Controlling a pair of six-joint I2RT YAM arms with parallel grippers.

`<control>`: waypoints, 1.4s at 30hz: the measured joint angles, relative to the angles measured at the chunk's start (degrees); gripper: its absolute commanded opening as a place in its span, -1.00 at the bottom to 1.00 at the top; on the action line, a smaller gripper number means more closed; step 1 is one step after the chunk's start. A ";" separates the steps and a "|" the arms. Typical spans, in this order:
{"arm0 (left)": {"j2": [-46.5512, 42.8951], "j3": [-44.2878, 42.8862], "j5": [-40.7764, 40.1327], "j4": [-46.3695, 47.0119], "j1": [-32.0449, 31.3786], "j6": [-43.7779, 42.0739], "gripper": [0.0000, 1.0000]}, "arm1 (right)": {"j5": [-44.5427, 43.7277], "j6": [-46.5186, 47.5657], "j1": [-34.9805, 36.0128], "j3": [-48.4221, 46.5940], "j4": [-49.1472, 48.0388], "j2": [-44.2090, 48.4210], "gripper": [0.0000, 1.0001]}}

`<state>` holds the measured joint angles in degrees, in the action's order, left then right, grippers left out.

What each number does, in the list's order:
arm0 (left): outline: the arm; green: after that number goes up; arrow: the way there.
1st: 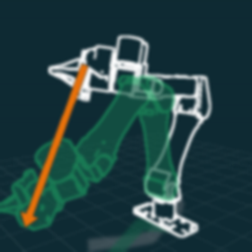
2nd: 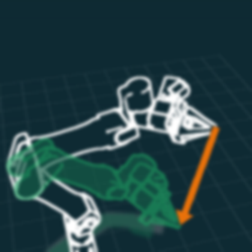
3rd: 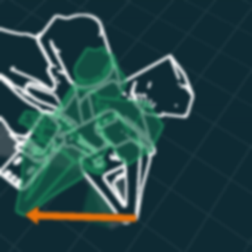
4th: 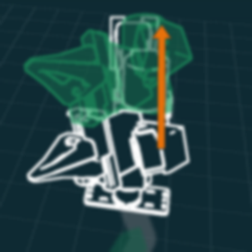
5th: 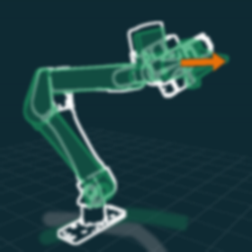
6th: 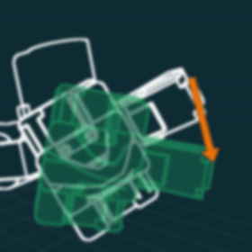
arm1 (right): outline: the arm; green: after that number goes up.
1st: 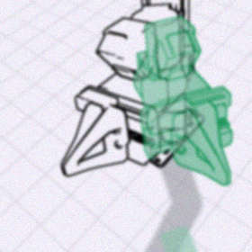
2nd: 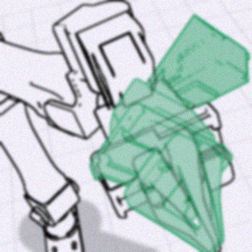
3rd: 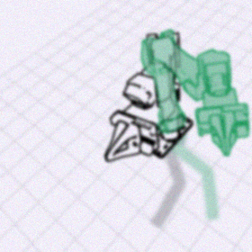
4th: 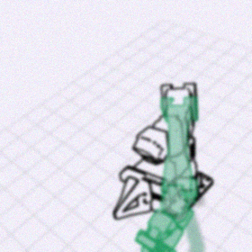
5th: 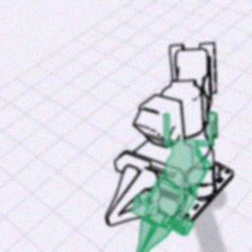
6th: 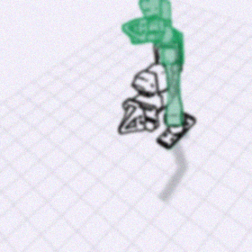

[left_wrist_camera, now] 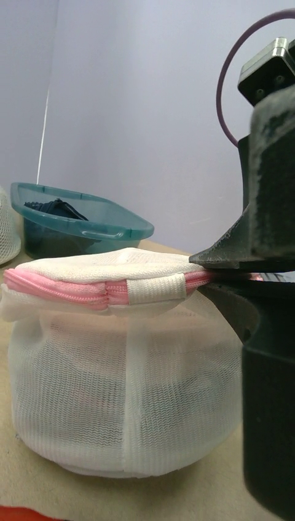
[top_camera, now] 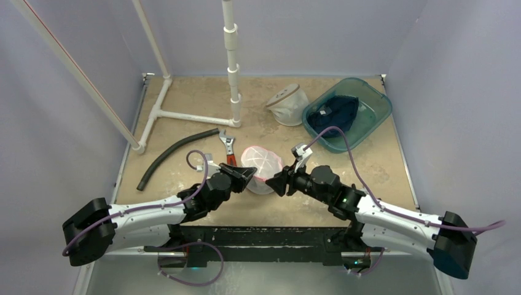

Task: Unzip the laundry bag and remove the bra
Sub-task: Unzip the laundry bag at the center of the board.

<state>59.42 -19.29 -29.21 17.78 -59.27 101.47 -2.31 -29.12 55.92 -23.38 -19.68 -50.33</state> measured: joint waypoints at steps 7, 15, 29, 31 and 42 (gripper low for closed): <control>-1.31 -0.02 -1.16 -3.37 0.00 1.49 -1.00 | 0.04 -2.36 0.00 0.46 -2.01 -4.37 -0.16; -2.84 -0.55 -1.70 -6.27 0.00 1.60 -1.00 | 1.05 -5.18 0.00 1.44 -5.18 -6.91 -0.07; -2.34 -0.87 -1.57 -6.27 0.00 1.60 -1.00 | 4.52 -7.04 0.00 1.44 -7.74 -10.69 -0.13; -2.25 -0.87 -1.53 -6.25 0.00 1.57 -1.00 | 4.61 -7.28 0.00 1.44 -7.89 -10.71 -0.13; -1.90 -1.09 -1.05 -5.84 0.00 1.44 -1.00 | 3.28 -9.46 0.00 1.44 -10.73 -12.94 -0.32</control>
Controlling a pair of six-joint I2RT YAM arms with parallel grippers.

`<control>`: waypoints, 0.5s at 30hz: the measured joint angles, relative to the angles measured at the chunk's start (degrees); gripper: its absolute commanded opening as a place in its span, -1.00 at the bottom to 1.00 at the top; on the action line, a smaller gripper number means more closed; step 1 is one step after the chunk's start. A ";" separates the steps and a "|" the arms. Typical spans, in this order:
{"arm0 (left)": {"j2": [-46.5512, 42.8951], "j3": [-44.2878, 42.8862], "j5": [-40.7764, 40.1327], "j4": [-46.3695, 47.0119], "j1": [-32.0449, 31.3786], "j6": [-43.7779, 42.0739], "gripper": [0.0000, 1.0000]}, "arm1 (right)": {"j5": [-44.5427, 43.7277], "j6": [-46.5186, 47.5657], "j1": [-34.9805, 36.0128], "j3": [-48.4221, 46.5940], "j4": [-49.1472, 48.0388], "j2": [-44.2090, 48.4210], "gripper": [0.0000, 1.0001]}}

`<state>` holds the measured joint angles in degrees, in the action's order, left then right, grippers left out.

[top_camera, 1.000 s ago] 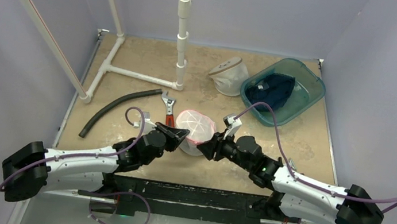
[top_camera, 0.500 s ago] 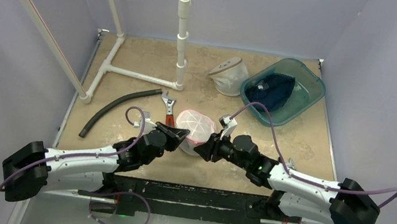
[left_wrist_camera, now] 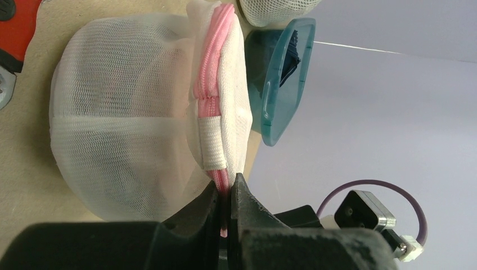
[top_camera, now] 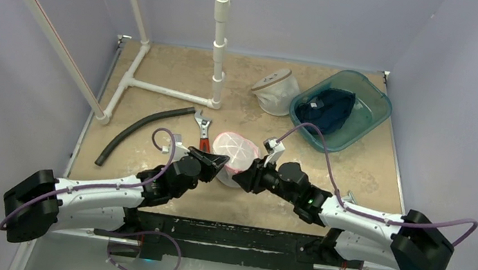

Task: Unzip the laundry bag and remove the bra
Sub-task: Unzip the laundry bag at the center of the board.

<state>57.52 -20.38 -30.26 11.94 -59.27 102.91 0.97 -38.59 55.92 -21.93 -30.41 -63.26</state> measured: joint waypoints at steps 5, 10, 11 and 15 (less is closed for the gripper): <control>0.09 -0.09 0.02 0.44 0.00 0.00 -1.00 | 0.00 -0.09 0.00 0.00 -0.50 -0.98 -0.36; 0.61 -0.11 0.09 0.83 0.00 -0.02 -1.00 | -0.09 -0.26 0.00 0.00 -0.94 -0.98 -0.39; 0.70 -0.11 0.09 0.87 0.00 -0.02 -1.00 | -0.20 -0.31 0.00 0.00 -1.05 -0.98 -0.42; 1.05 -0.15 0.24 0.92 0.00 -0.04 -1.00 | -0.44 -0.48 0.00 0.00 -1.62 -0.98 -0.56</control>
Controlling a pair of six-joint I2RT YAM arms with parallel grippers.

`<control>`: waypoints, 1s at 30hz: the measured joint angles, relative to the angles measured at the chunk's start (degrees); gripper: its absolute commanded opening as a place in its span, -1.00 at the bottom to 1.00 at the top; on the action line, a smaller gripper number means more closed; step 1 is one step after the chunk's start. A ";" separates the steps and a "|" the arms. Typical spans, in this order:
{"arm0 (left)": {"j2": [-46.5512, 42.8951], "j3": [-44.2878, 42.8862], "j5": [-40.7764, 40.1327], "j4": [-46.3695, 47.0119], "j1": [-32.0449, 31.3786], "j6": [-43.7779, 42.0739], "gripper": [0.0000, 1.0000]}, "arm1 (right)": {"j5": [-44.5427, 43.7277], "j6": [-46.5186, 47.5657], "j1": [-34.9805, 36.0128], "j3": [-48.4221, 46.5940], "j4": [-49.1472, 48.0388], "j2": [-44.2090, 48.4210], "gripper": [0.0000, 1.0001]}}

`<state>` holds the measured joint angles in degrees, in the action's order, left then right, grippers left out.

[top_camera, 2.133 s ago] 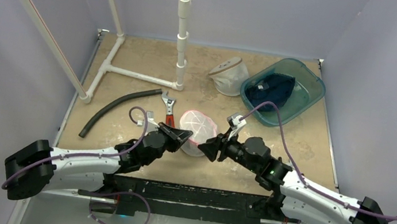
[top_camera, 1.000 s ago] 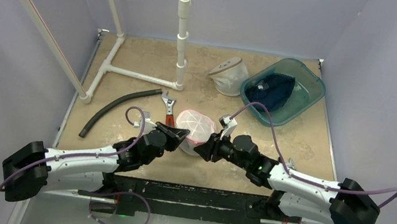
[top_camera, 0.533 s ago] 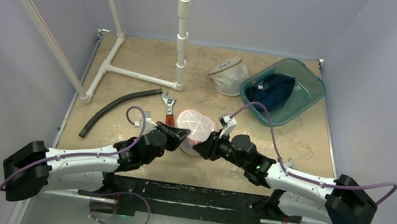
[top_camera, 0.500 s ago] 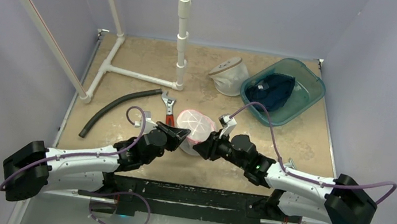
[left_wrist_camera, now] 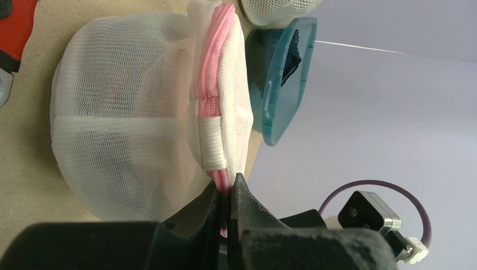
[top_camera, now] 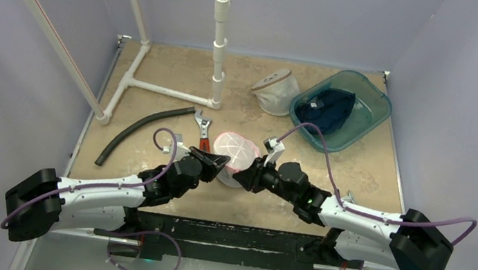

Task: Unzip the laundry bag and remove the bra
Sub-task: Unzip the laundry bag at the center of the board.

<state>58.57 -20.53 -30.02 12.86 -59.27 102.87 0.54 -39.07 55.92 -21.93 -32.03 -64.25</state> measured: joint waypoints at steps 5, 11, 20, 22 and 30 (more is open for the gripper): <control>0.04 -0.20 0.09 0.13 0.00 -0.02 -1.00 | -0.15 0.00 0.00 0.00 -0.37 -0.02 -0.80; 0.04 -0.37 0.17 0.37 0.00 -0.02 -1.00 | -0.94 -0.02 0.00 0.04 -0.37 0.15 -1.00; 0.00 -0.35 0.46 0.33 0.00 -0.04 -1.00 | -1.53 -0.15 0.02 1.77 -0.39 2.67 -1.00; -0.20 -0.35 0.48 0.26 0.00 -0.04 -1.00 | -1.99 -0.31 0.02 2.21 -0.17 3.69 -1.00; -2.32 -0.35 0.55 -0.11 0.00 -0.68 -1.00 | -5.92 -0.44 0.04 3.67 3.02 9.31 -1.00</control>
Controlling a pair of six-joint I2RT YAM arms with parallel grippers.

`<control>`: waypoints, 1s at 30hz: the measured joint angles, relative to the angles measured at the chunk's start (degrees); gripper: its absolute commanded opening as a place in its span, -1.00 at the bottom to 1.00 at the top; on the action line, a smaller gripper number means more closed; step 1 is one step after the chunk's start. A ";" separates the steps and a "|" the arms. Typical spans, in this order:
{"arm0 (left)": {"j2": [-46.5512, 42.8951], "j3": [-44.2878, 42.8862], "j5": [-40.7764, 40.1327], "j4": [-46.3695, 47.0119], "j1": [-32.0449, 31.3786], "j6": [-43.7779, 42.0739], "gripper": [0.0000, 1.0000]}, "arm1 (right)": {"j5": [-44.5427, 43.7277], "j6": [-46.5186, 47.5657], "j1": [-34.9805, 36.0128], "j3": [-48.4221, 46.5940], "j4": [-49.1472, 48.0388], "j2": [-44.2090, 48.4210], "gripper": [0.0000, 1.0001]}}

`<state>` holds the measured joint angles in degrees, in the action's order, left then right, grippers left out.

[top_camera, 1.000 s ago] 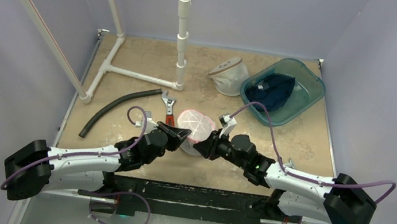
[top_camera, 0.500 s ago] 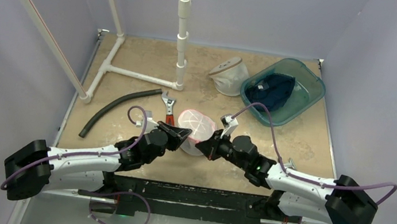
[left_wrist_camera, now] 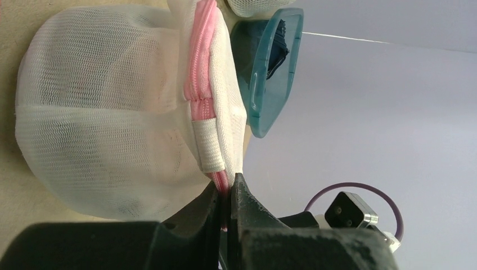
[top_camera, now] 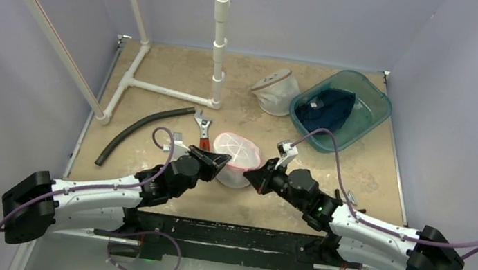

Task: Unzip the laundry bag and remove the bra
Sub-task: Unzip the laundry bag at the center of the board.

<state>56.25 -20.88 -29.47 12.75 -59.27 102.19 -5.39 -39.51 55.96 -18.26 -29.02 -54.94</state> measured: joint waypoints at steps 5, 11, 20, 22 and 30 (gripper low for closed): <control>-0.15 0.00 0.79 0.02 0.00 -1.95 -1.00 | -2.71 0.55 -0.26 0.52 2.64 1.16 -1.00; -3.50 0.52 2.60 -0.50 1.25 -4.98 -1.00 | -4.26 0.72 -4.66 2.89 3.96 1.86 -1.00; -7.96 1.20 8.61 -6.05 5.57 -12.04 0.53 | -4.61 1.64 -8.13 3.63 3.43 2.38 -1.00; -9.09 1.18 8.96 -8.76 6.05 -13.35 0.58 | -5.35 2.58 -8.41 3.63 3.85 3.04 -1.00; -11.26 -0.20 8.57 -18.47 1.51 -14.91 0.70 | -5.66 4.76 -7.93 3.67 4.72 6.56 -1.00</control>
<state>44.99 -21.08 -20.91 -5.72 -57.76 87.29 -11.05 -34.74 48.03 -14.59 -24.29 -48.38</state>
